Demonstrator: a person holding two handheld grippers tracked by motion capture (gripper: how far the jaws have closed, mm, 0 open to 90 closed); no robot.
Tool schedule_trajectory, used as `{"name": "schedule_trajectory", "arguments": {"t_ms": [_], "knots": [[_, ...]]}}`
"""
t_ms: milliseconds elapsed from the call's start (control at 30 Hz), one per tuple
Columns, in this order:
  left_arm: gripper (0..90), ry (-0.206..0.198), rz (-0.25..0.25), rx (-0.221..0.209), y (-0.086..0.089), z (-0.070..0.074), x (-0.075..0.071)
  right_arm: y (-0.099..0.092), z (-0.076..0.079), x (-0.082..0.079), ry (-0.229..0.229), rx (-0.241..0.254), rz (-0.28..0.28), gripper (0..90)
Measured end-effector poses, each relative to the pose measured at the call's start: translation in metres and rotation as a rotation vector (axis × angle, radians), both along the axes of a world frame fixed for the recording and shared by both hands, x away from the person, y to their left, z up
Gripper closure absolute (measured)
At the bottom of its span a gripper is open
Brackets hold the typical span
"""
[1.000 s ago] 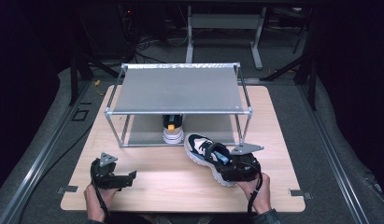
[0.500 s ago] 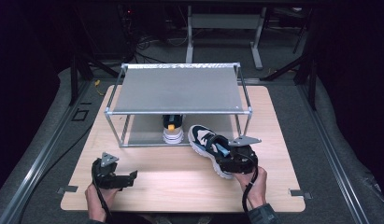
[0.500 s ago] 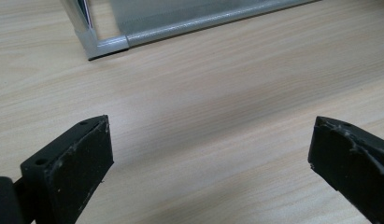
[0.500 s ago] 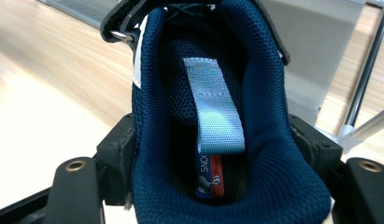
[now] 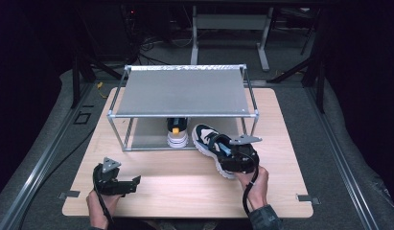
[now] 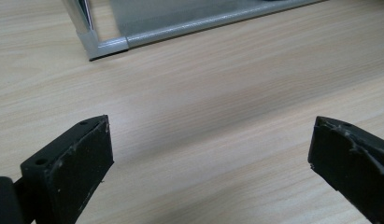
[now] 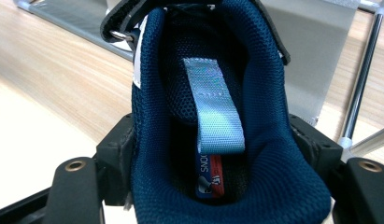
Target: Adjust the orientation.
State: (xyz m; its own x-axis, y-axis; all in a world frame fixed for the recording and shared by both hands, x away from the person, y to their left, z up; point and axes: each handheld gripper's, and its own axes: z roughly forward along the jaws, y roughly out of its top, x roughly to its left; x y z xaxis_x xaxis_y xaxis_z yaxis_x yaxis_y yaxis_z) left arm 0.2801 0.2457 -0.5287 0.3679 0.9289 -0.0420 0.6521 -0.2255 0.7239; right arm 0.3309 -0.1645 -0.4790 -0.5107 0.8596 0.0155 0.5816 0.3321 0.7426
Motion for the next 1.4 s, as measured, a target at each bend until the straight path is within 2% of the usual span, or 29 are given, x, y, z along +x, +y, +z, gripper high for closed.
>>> {"name": "schedule_trajectory", "arguments": {"t_ms": [200, 267, 467, 500, 533, 567, 767, 933, 967, 1033, 1100, 1200, 1267, 1333, 1367, 1400], "knots": [[0.0, 0.003, -0.008, 0.005, -0.003, 0.0, 0.001, 0.005, -0.003, 0.007, 0.012, 0.001, -0.023, 29.1], [0.0, 0.001, -0.008, 0.004, -0.003, 0.0, 0.001, 0.008, -0.004, 0.009, 0.009, -0.013, -0.046, 29.0], [0.0, 0.003, -0.009, 0.003, -0.001, 0.0, 0.001, 0.016, -0.007, 0.018, 0.028, -0.015, -0.083, 28.6], [0.0, 0.003, -0.009, 0.001, -0.001, 0.0, 0.001, 0.018, -0.008, 0.02, 0.028, -0.021, -0.086, 28.5], [0.0, 0.002, -0.009, 0.001, -0.002, 0.0, 0.001, 0.022, -0.008, 0.022, 0.03, -0.057, -0.118, 28.5], [0.0, 0.003, -0.009, 0.001, -0.001, 0.0, 0.001, 0.023, -0.01, 0.024, 0.029, -0.049, -0.112, 28.5], [0.0, 0.001, -0.003, -0.001, 0.001, 0.001, 0.001, 0.036, -0.015, 0.038, 0.047, -0.076, -0.146, 28.2], [0.0, 0.003, -0.002, -0.003, 0.002, 0.0, 0.001, 0.042, -0.02, 0.049, 0.074, -0.063, -0.187, 27.8], [0.0, 0.002, -0.004, -0.005, 0.001, -0.001, 0.001, 0.044, -0.021, 0.051, 0.076, -0.074, -0.208, 27.6], [0.0, 0.001, -0.003, -0.003, 0.001, -0.001, 0.001, 0.045, -0.023, 0.056, 0.091, -0.056, -0.207, 27.4], [0.0, 0.003, -0.004, -0.004, 0.001, -0.001, 0.001, 0.048, -0.025, 0.06, 0.099, -0.06, -0.241, 26.8], [0.0, 0.005, -0.005, -0.005, 0.0, -0.002, 0.001, 0.052, -0.027, 0.066, 0.101, -0.037, -0.272, 24.9], [0.0, 0.004, -0.005, -0.006, 0.0, -0.002, 0.001, 0.056, -0.027, 0.069, 0.1, -0.041, -0.294, 22.2], [0.0, 0.004, -0.01, -0.002, 0.0, -0.002, 0.0, 0.058, -0.027, 0.07, 0.097, -0.045, -0.291, 17.5], [0.0, 0.001, -0.007, -0.002, 0.0, -0.002, -0.001, 0.058, -0.028, 0.071, 0.11, -0.039, -0.278, 14.4], [0.0, 0.001, -0.007, -0.005, 0.001, -0.001, -0.001, 0.057, -0.027, 0.069, 0.113, -0.034, -0.263, 14.8]]}}
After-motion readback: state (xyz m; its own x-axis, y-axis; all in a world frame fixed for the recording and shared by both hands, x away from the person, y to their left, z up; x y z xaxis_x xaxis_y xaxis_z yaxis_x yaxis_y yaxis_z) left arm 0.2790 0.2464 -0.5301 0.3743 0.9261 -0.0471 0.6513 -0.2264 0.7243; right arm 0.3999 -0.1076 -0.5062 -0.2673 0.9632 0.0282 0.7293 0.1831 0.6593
